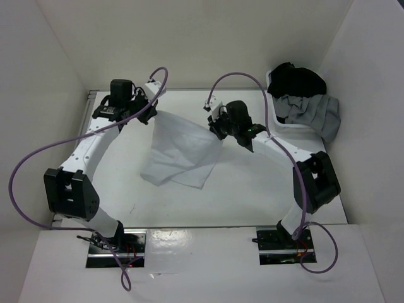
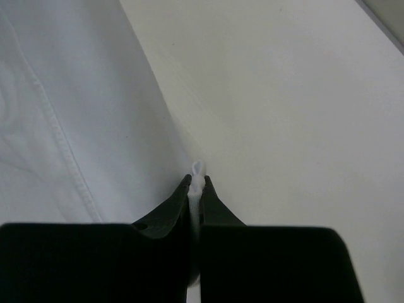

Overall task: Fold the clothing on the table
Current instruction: Flatten the skirt out

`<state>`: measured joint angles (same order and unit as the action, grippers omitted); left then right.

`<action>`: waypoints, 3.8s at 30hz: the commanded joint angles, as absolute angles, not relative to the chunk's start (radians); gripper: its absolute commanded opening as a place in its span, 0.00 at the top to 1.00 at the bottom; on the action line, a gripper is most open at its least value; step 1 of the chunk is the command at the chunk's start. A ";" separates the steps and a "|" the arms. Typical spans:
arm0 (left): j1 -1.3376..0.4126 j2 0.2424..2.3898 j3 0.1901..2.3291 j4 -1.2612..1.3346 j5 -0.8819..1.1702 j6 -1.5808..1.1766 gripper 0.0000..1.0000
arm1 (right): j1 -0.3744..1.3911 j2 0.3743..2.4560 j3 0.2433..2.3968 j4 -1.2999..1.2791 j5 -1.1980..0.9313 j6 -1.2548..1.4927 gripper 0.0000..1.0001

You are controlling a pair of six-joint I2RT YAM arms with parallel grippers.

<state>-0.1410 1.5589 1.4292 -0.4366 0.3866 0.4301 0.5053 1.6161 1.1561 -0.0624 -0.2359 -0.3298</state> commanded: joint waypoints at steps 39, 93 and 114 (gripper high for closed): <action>-0.058 1.818 1.365 -0.325 0.275 0.137 0.49 | 0.522 1.818 1.447 -0.305 0.046 -0.190 0.13; -0.021 2.290 1.793 -0.488 0.465 -0.014 0.66 | 0.468 1.967 1.532 -0.301 -0.041 -0.067 0.16; -0.002 2.168 1.594 -0.437 0.451 -0.025 0.95 | 0.411 2.080 1.589 -0.328 -0.077 0.012 0.20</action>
